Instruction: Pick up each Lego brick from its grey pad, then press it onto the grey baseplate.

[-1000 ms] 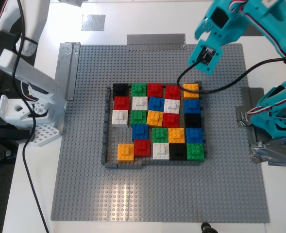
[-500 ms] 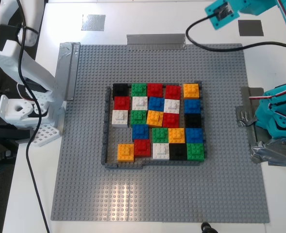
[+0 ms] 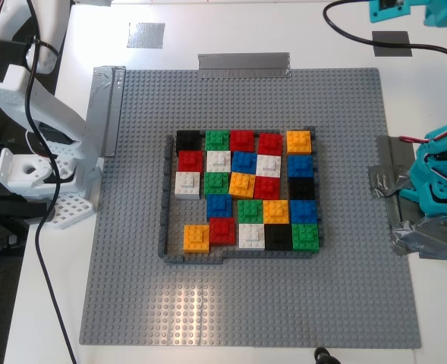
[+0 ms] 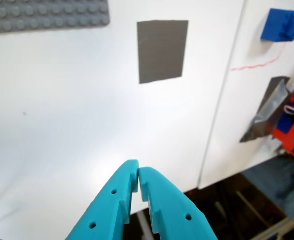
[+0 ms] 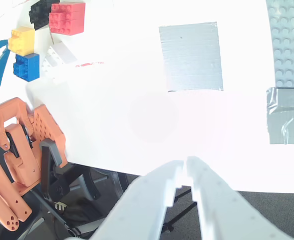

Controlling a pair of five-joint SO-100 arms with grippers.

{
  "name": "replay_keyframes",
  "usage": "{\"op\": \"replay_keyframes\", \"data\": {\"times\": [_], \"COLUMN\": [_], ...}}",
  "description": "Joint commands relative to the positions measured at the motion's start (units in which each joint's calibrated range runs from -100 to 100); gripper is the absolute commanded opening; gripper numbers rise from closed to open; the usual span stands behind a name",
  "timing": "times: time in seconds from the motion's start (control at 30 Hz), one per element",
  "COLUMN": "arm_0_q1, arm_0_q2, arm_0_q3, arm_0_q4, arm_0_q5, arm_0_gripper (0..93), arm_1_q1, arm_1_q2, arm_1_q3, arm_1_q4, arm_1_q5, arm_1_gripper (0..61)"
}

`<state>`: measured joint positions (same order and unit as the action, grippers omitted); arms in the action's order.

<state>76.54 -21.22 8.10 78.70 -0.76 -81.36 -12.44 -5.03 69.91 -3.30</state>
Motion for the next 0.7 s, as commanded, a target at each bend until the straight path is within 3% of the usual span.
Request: {"op": "replay_keyframes", "data": {"times": [0.0, 0.47, 0.67], "arm_0_q1": [3.5, 2.3, 2.8], "arm_0_q2": [-1.0, -1.1, -1.8], "arm_0_q3": [2.7, 8.8, 8.8], "arm_0_q4": [-0.7, -0.7, -8.2], "arm_0_q5": [0.1, 0.2, -0.1], "arm_0_gripper": [0.0, 0.0, 0.0], "arm_1_q1": [1.2, 1.9, 1.6], "arm_1_q2": [-5.0, -0.8, -0.3], "arm_1_q3": [-0.8, -4.6, -4.5], "arm_1_q4": [-0.1, 0.7, 0.4], "arm_1_q5": [0.6, 0.8, 0.5], "arm_1_gripper": [0.1, 0.1, 0.1]}}
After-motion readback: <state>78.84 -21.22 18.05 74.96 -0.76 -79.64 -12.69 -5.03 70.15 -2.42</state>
